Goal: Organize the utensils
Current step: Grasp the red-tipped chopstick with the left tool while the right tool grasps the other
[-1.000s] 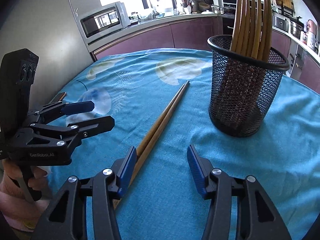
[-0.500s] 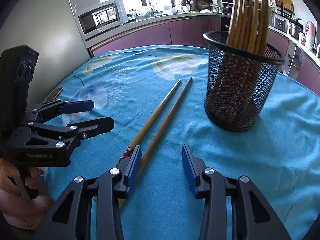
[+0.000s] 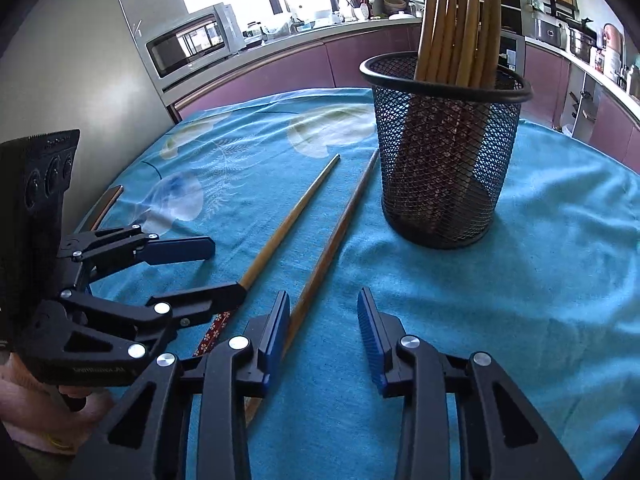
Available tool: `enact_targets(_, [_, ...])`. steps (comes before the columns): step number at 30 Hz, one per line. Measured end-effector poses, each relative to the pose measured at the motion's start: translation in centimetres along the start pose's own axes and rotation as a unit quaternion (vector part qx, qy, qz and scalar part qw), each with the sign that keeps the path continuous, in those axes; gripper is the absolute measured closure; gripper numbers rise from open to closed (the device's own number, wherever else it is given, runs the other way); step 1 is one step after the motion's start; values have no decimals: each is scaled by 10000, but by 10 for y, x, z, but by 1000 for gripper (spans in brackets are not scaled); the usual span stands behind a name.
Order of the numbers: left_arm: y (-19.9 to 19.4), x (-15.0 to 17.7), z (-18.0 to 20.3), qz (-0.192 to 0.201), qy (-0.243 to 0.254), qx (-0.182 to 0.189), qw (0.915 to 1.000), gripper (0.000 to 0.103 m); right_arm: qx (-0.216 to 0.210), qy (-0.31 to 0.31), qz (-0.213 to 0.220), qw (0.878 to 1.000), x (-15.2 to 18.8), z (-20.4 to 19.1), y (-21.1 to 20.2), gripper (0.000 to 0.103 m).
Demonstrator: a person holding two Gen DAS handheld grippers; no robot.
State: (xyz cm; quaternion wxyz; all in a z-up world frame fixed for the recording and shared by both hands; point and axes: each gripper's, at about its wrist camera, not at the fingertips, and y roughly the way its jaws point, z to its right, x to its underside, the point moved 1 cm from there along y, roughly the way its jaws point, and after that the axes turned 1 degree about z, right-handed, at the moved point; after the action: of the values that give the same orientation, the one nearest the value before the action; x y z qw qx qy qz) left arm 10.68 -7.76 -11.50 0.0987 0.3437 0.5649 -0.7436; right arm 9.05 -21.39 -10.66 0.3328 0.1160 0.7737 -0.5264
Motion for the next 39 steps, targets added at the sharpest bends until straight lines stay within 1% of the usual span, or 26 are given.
enact_targets(1, [0,0,3,10,46,-27,10000,49,-1,-4,-3,10000,0,0,0,70])
enact_targets(3, [1,1,5,0,56,27,10000,58,3,-1,-3,10000,0,1,0,71])
enact_targets(5, [1,2,5,-7,33,7,10000,65,-7,6,-4,10000,1,2,0,71])
enact_targets(7, [1,1,2,-11,-55,4,10000,73,-5,-2,0,10000,1,2,0,71])
enact_targets(9, [1,2,-2,-31,-167,25,9999,83,-10,6,1,10000,1,1,0,71])
enact_targets(11, [1,3,-5,-40,-278,42,9996,88,-6,-4,3,10000,0,1,2,71])
enact_targets(13, [0,4,-8,-36,-348,45,9994,90,-7,-1,11,10000,-3,1,4,71])
enact_targets(15, [0,5,-9,-26,-399,18,9992,92,17,-22,24,10000,-6,0,8,73])
enact_targets(16, [0,5,-9,-23,-419,9,9991,93,27,-22,31,10000,-7,0,9,74])
enact_targets(18, [0,6,-10,-22,-459,9,9989,93,89,-33,45,9999,-9,-1,12,82])
enact_targets(19, [0,6,-10,-24,-473,11,9989,93,51,-20,34,10000,-9,-1,12,85])
enact_targets(20, [-1,7,-10,-27,-476,16,9989,94,-15,-14,19,10000,-8,-2,12,91])
enact_targets(21, [-2,7,-10,-28,-478,26,9989,94,-84,-9,-2,10000,-7,-2,11,92])
enact_targets(31, [-12,22,-6,-114,-464,132,9988,94,-210,-32,-185,9996,12,1,-7,96])
enact_targets(32, [-13,22,-6,-119,-457,143,9988,93,-209,-57,-216,9995,14,1,-8,96])
enact_targets(33, [-13,22,-5,-119,-443,163,9988,87,-204,-90,-247,9994,15,0,-10,96])
enact_targets(35, [-13,20,-4,-84,-372,109,9992,81,-194,-100,-273,9994,16,1,-10,95])
enact_targets(36, [-13,18,-3,-63,-333,60,9994,79,-169,-101,-272,9994,16,1,-10,94])
enact_targets(39, [-9,10,-4,-27,-273,-34,9996,78,-18,-144,-195,9997,10,0,-5,92])
